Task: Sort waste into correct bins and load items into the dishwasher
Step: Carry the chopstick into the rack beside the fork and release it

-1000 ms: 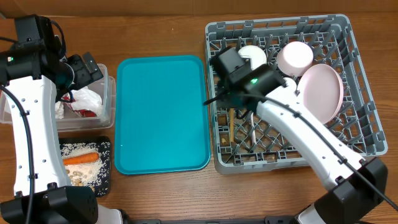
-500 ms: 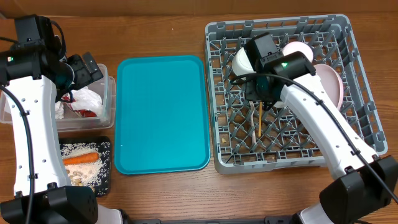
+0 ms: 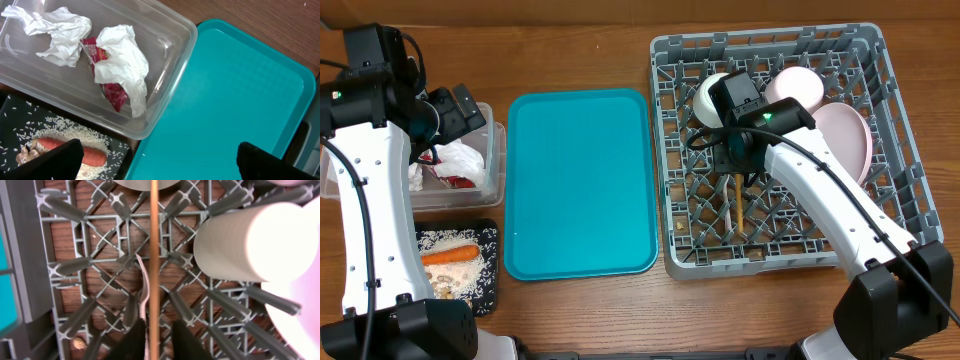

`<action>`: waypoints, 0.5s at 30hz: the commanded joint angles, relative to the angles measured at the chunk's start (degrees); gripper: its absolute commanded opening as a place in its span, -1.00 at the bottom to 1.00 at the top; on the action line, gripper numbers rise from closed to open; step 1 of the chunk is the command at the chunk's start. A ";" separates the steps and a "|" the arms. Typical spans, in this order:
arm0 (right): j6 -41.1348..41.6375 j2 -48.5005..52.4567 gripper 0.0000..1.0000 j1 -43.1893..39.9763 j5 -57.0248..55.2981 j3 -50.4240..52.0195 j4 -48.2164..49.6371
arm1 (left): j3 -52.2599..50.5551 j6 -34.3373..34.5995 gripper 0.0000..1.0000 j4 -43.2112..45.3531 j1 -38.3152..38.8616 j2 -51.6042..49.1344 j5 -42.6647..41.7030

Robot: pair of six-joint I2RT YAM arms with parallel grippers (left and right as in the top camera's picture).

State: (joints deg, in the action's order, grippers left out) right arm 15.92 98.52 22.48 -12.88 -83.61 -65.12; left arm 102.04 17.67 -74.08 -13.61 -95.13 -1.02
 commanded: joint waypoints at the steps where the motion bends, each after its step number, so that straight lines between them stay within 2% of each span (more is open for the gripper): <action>1: -0.98 -1.22 -0.51 -0.11 -0.55 0.42 0.37 | 1.33 0.57 1.00 0.15 0.09 0.74 -0.04; 2: -0.98 -1.22 -0.45 -0.11 -0.55 0.42 0.33 | 1.33 0.57 1.00 0.15 0.09 0.74 -0.04; 9: -0.94 -1.25 -0.45 -0.07 2.51 -1.51 0.46 | 1.33 0.57 1.00 0.15 0.09 0.74 -0.04; 15: 0.00 -1.31 -0.44 0.07 28.00 -4.52 4.13 | 1.33 0.57 1.00 0.15 0.09 0.74 -0.04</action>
State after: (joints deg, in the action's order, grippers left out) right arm 15.84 98.52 22.50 0.82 -86.35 -62.41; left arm 102.04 17.67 -74.08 -13.61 -95.13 -1.02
